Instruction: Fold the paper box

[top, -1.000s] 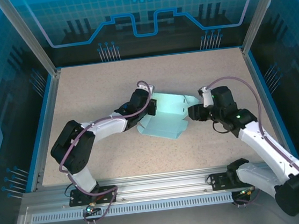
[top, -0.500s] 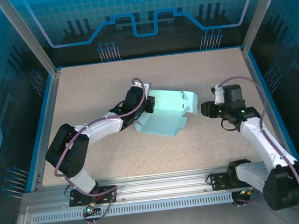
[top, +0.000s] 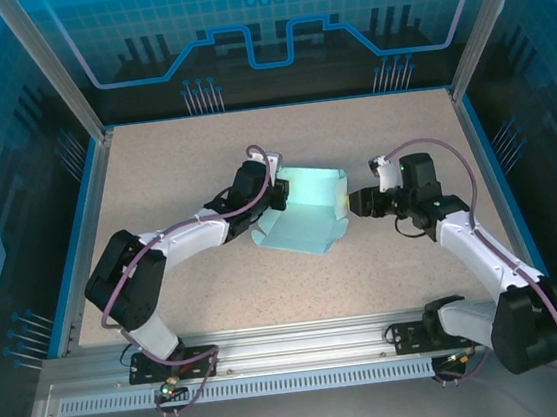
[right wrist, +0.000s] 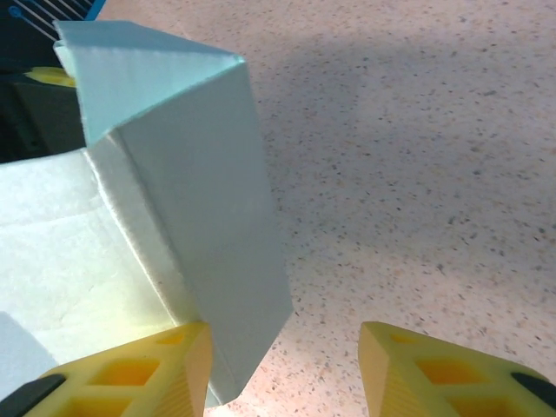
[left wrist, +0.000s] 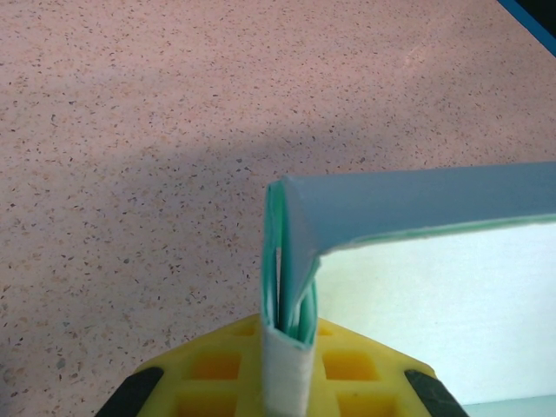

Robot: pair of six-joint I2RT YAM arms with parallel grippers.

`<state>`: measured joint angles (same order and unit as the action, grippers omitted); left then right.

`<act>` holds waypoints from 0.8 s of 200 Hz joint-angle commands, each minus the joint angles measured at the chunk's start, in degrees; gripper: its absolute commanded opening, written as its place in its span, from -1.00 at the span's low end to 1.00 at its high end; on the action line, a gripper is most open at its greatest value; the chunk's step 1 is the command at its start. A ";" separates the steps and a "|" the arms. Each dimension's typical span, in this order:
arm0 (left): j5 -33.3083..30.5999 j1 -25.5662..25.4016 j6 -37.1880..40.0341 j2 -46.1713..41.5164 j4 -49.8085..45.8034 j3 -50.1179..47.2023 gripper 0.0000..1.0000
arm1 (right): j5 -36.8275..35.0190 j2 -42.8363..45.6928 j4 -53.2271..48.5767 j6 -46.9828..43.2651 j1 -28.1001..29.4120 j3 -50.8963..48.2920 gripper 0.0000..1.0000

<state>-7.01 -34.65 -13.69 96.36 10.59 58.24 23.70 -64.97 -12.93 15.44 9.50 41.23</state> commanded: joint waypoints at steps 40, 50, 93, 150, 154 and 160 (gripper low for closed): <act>1.77 -0.94 -0.64 -0.47 -0.29 0.56 -1.00 | 3.63 -3.08 3.54 -1.31 3.00 2.20 0.01; 1.73 -1.09 -0.50 -0.38 -0.46 0.73 -1.00 | 3.39 -3.30 3.22 -1.54 3.61 2.55 0.01; 1.69 -1.25 -0.29 -0.38 -0.57 0.91 -0.99 | 4.84 -2.71 3.60 -2.25 3.87 2.60 -0.02; 1.54 -1.47 -0.02 -0.31 -1.00 0.99 -0.99 | 7.99 -0.78 1.50 -4.99 3.11 2.72 -0.07; 1.53 -1.47 -0.02 -0.29 -0.90 0.98 -0.99 | 8.55 -0.64 1.46 -5.07 2.91 2.63 -0.07; 1.54 -1.44 -0.02 -0.23 -0.96 0.95 -0.99 | 9.13 -0.51 1.59 -5.07 2.66 2.53 -0.07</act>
<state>-7.01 -35.16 -13.63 96.36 9.30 58.24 28.77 -67.29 -11.49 12.23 12.43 42.11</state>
